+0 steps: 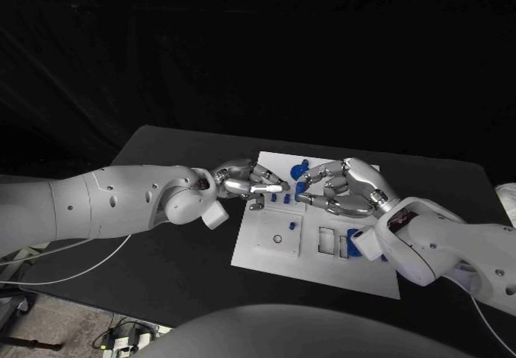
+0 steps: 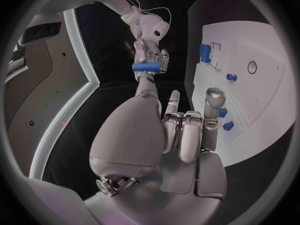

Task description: Assemble the parts on the task board

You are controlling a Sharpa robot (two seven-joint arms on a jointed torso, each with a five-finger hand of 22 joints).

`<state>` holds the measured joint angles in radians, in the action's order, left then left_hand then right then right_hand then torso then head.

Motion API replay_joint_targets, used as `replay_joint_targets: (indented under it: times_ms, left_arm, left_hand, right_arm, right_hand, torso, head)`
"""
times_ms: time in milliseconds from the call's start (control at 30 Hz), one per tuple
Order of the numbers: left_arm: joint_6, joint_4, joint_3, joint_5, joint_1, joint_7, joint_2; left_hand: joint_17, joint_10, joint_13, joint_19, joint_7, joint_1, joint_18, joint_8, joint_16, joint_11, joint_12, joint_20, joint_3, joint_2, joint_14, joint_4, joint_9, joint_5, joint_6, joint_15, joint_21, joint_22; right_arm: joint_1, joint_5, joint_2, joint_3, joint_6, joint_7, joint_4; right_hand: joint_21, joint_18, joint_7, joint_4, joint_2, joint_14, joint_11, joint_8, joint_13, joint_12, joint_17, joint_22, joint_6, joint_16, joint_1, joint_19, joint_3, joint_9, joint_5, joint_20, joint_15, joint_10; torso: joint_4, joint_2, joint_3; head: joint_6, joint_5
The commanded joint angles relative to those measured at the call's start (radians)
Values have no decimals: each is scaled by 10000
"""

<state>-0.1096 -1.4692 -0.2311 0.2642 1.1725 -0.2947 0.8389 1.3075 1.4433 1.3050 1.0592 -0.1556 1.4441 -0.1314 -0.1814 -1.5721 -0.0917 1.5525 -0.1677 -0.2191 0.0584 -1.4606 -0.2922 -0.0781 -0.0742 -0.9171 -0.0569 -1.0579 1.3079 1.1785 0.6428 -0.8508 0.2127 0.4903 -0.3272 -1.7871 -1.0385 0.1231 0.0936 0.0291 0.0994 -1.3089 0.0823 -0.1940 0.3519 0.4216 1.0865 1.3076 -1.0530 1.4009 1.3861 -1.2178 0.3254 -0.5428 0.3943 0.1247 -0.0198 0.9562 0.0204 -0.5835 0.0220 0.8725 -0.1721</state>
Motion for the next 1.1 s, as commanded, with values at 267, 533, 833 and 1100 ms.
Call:
replay_joint_targets:
  times_ms: [267, 533, 833, 1100]
  left_arm:
    - [-2650, 201, 9, -59, -69, 347, -367]
    - [-3736, 330, 10, -273, -94, 426, -482]
    - [-3641, 310, 10, -592, -114, 484, -584]
    - [-3288, 256, 10, -942, -138, 324, -683]
  left_hand:
    - [2633, 1275, 2658, 1018, 841, 682, 303, 250, 13, 241, 183, 173, 415, 706, -1102, 24, 93, 233, 615, 203, -1383, 1308]
    - [2633, 1266, 2649, 1078, 1440, 1530, 341, 450, 13, 297, 182, 237, 519, 980, -1102, 9, 100, 212, 1067, 258, -1629, 1343]
    - [2633, 868, 2260, 1006, 1444, 1634, 338, 400, 13, 293, 101, 236, 611, 639, -1102, 18, 67, -328, 1130, 255, -1675, 1331]
    - [2633, 662, 2064, 957, 1382, 1742, 330, 302, 13, 304, 40, 236, 626, 371, -1102, 70, 43, -807, 1069, 260, -1698, 1321]
  right_arm:
    - [13, -834, 6, -2, -236, -626, 11]
    - [14, -875, 14, -1, -648, -405, 59]
    - [4, -867, 40, 1, -1078, -148, 109]
    - [-4, -868, 23, 2, -1361, -62, 71]
  right_hand:
    - [-184, -131, -3, 76, -55, -119, 18, -9, -39, 7, 119, 1174, 77, 71, 71, -143, -45, -34, 63, 9, 6, 12]
    - [-250, -138, -6, 93, -68, -150, 19, -2, -68, -23, 150, 1190, 125, 93, 90, -188, -52, -27, 66, 11, 15, -37]
    - [-244, -130, -3, 98, -81, -160, 20, 6, -98, -54, 151, 1185, 180, 101, 123, -182, -56, -18, 74, 10, 25, -93]
    - [-191, -117, 0, 99, -83, -162, 22, 9, -104, -60, 150, 1169, 193, 102, 129, -147, -57, -16, 76, 10, 26, -103]
  torso:
    - [-1, 9, 0]
    - [6, 5, 0]
    - [1, 0, 2]
    - [6, 4, 2]
  head:
    - [1, -61]
    - [1, -12]
    - [1, -25]
    - [1, -11]
